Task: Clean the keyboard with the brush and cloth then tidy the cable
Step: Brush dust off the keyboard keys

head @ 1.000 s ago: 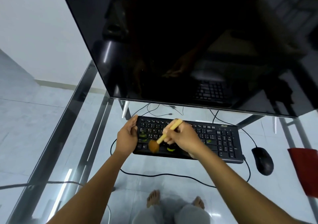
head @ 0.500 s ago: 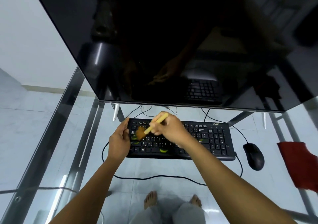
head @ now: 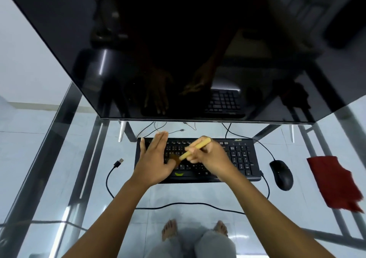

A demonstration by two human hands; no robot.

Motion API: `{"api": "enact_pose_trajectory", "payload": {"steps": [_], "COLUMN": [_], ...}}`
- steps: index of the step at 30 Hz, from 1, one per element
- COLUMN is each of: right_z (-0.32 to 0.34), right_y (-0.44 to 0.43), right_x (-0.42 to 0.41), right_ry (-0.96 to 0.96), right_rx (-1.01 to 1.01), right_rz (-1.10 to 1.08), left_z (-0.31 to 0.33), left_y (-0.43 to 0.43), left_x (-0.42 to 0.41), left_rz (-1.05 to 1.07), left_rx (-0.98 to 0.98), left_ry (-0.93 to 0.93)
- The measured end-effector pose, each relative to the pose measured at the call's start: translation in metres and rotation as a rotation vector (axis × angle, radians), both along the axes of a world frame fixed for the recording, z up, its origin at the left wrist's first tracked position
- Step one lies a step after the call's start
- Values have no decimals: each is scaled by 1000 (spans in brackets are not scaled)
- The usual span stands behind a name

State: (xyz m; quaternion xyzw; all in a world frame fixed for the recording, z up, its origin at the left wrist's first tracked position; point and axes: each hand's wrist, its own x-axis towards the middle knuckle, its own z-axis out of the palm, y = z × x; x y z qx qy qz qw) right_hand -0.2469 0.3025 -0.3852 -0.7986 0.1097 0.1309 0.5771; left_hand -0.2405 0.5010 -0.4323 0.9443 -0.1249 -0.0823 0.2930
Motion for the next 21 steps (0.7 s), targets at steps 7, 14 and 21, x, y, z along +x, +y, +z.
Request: {"api": "enact_pose_trajectory", "payload": {"steps": [7,14,21], "right_z": [0,6,5], "right_y": [-12,-24,-36], "right_x": [-4,-6,-25], "right_ry": [-69,-58,-105], "right_rx": [-33,-78,-105], "right_rz": [-49,1,-62], "left_z": [-8,0,1], "left_y": [-4,-6,-17], "left_x": [4,4,3], "left_rz": [-89,-77,-56], "left_rx": [136,106,161], "left_ry": [38,27,-28]}}
